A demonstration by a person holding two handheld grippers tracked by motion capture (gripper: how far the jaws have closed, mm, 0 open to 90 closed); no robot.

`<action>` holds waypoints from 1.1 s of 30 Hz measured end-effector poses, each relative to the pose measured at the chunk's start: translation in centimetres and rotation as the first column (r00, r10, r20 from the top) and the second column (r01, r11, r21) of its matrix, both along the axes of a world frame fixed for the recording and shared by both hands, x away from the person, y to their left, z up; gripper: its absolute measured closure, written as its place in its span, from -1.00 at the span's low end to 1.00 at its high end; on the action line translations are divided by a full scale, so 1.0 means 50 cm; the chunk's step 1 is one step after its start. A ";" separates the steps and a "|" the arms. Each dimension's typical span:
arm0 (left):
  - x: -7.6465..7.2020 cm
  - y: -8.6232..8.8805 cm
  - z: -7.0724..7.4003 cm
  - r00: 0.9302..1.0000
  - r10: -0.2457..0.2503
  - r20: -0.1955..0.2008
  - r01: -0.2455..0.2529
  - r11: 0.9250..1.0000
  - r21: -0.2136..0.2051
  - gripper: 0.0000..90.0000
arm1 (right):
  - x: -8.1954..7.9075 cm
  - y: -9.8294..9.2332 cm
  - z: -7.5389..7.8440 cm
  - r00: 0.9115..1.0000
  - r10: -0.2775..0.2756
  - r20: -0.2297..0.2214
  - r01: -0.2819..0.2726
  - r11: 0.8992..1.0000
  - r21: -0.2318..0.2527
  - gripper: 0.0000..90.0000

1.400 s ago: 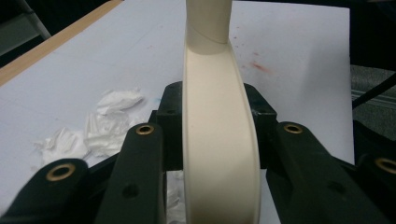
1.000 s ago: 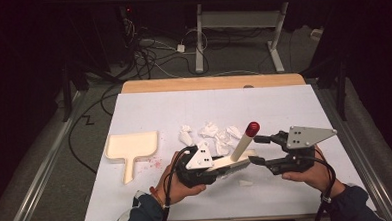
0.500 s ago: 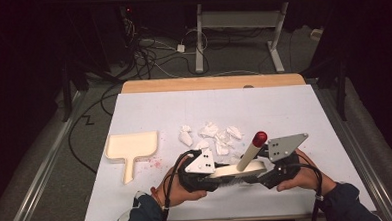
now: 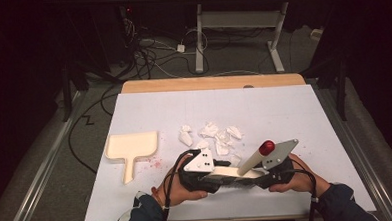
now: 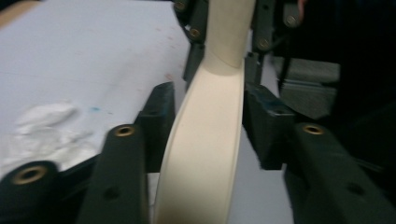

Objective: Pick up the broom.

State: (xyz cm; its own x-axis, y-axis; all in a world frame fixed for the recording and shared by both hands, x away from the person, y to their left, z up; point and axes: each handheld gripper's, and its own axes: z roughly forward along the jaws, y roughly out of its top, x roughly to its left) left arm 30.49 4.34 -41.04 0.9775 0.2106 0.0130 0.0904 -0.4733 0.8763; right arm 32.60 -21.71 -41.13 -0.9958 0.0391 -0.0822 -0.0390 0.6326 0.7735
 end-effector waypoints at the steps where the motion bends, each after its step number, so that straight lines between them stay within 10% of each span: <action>1: -0.002 0.005 0.003 1.000 0.018 0.022 -0.019 1.000 0.005 -0.02 | 0.001 -0.001 0.001 1.000 -0.005 0.014 0.005 1.000 -0.001 0.51; 3: -0.004 0.009 0.007 0.998 0.041 0.048 -0.042 0.999 0.018 -0.25 | 0.001 -0.003 0.004 0.999 -0.050 0.014 0.050 0.999 -0.003 0.51; 7: -0.012 0.048 0.017 0.969 0.201 0.145 -0.205 0.979 0.012 -0.56 | 0.009 -0.013 0.012 0.991 -0.126 0.035 0.126 0.992 0.017 0.51; 14: -0.012 0.120 0.002 0.901 0.383 0.203 -0.391 0.920 0.001 -0.59 | 0.019 -0.043 0.030 0.952 -0.298 0.066 0.297 0.954 0.030 0.51; 17: -0.013 0.135 -0.007 0.894 0.402 0.196 -0.413 0.911 0.017 -0.59 | 0.022 -0.056 0.033 0.936 -0.345 0.072 0.343 0.939 0.034 0.51; 18: -0.014 0.145 -0.018 0.879 0.428 0.210 -0.444 0.895 0.035 -0.59 | 0.021 -0.061 0.033 0.931 -0.356 0.079 0.355 0.934 0.027 0.51; 20: -0.014 0.155 -0.031 0.882 0.437 0.177 -0.452 0.890 0.055 -0.56 | 0.022 -0.071 0.032 0.915 -0.392 0.096 0.392 0.920 0.022 0.51; 27: -0.022 0.178 -0.051 0.845 0.500 0.189 -0.521 0.849 0.086 -0.54 | 0.024 -0.110 0.041 0.875 -0.473 0.103 0.472 0.881 0.034 0.51; 33: -0.031 0.207 -0.058 0.824 0.540 0.171 -0.556 0.828 0.067 -0.51 | 0.021 -0.146 0.045 0.839 -0.532 0.119 0.531 0.847 0.044 0.51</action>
